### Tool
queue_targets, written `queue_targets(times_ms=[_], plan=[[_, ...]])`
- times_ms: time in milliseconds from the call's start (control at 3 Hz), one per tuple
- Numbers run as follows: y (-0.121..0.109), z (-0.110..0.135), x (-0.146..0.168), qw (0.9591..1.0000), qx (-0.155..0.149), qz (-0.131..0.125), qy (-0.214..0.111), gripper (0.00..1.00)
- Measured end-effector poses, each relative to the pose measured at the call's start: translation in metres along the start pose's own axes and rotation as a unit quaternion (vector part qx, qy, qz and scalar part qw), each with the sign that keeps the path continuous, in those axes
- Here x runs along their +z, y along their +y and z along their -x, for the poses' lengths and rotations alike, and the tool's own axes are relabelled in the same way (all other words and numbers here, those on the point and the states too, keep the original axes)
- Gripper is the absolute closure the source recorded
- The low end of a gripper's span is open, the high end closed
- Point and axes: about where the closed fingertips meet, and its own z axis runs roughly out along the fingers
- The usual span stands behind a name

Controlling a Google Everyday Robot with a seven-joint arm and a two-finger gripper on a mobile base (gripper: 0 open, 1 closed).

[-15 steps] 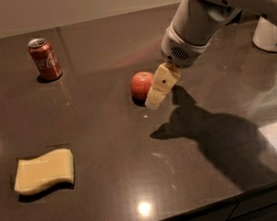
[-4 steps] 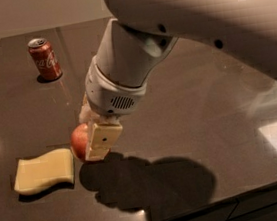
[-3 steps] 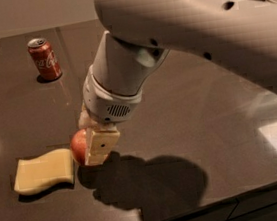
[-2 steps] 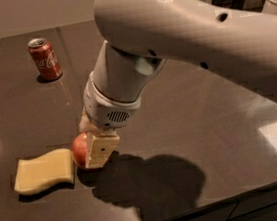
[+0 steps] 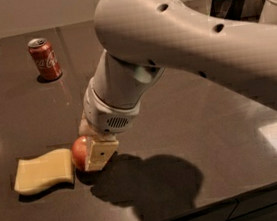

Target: Move apple near sponge

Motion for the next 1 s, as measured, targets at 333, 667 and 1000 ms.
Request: queue_targets(times_ms=[333, 667, 1000], plan=[[0.0008, 0.0015, -0.0008, 1.0, -0.002, -0.001, 0.001, 0.13], [0.0016, 0.003, -0.0015, 1.0, -0.003, -0.002, 0.001, 0.0], [0.0016, 0.003, -0.0015, 1.0, -0.003, -0.002, 0.001, 0.0]])
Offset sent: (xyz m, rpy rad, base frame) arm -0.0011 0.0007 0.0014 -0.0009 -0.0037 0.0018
